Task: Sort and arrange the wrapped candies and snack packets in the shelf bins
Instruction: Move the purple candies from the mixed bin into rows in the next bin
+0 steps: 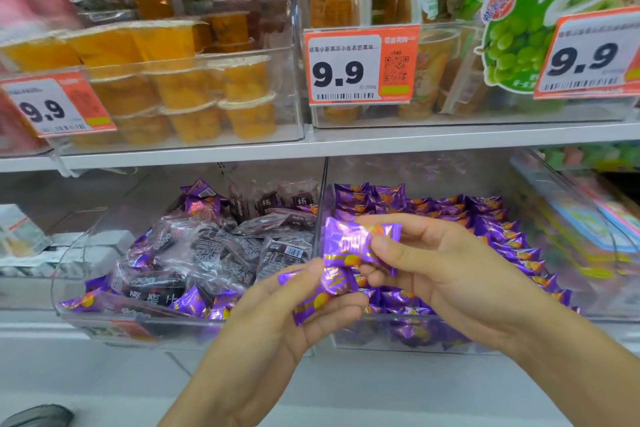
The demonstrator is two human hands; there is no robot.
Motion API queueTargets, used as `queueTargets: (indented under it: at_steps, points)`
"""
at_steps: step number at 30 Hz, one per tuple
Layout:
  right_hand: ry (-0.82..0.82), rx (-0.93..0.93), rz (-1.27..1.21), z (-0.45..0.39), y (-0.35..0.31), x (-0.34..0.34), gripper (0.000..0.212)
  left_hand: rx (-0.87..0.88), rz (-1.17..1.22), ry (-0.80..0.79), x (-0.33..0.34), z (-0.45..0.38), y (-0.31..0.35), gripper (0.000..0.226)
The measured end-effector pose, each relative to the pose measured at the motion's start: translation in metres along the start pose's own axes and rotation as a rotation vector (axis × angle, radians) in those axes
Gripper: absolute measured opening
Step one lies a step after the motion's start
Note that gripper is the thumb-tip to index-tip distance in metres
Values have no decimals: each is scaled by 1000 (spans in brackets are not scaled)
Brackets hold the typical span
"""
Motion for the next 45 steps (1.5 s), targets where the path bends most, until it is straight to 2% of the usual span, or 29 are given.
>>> queueTargets:
  at_steps: [3, 6, 9, 10, 13, 15, 18, 20, 23, 25, 29, 33, 37, 39, 41, 45]
  points:
    - [-27, 9, 19, 1, 1, 0, 41, -87, 102, -21, 2, 0, 3, 50]
    - [-49, -31, 128, 1, 2, 1, 26, -95, 103, -31, 5, 1, 4, 56]
    - [-43, -76, 220, 1, 2, 2, 17, 2, 12, -24, 9, 3, 0, 36]
    - [-33, -97, 246, 1, 2, 2, 18, 52, -15, -12, 9, 3, -2, 30]
    - [24, -213, 401, 0, 1, 0, 27, 149, -71, 25, 6, 2, -7, 36]
    - [42, -235, 452, 0, 1, -2, 41, 192, -120, -9, 4, 2, -7, 37]
    - [-56, -199, 455, -2, 0, -6, 48, 258, -176, -50, 1, 2, -9, 42]
    - [-138, -206, 503, -2, -1, -9, 45, 348, -324, -8, 0, 2, -13, 34]
    - [-232, -235, 613, -3, 0, -12, 52, 600, -814, 130, -1, 5, -14, 23]
    - [-270, -290, 630, -3, 1, -11, 56, 706, -905, 150, 3, 6, -12, 19]
    - [-162, -378, 626, -9, 5, -14, 53, 864, -782, 193, 13, 3, -8, 13]
    - [-122, -445, 680, -10, 3, -14, 43, 960, -813, 275, 17, -3, -9, 28]
    - [28, -450, 843, -28, -3, -40, 39, 852, -906, 313, 3, -20, -14, 63]
    - [107, -401, 928, -46, -4, -67, 41, 790, -940, 316, -6, -28, -18, 64]
    - [171, -338, 1000, -65, 0, -91, 43, 735, -934, 311, -11, -35, -23, 56]
    - [243, -274, 1080, -98, 14, -110, 45, 740, -872, 318, -16, -42, -30, 53]
Point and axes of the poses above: each hand's wrist, its own z-axis away from the middle knuckle, its own x-axis out of the palm, y = z × x, the point moved 1 cm from there along -z, towards the middle knuckle, and after that the axes turned 11 degrees about y, right-handed, at the moved point
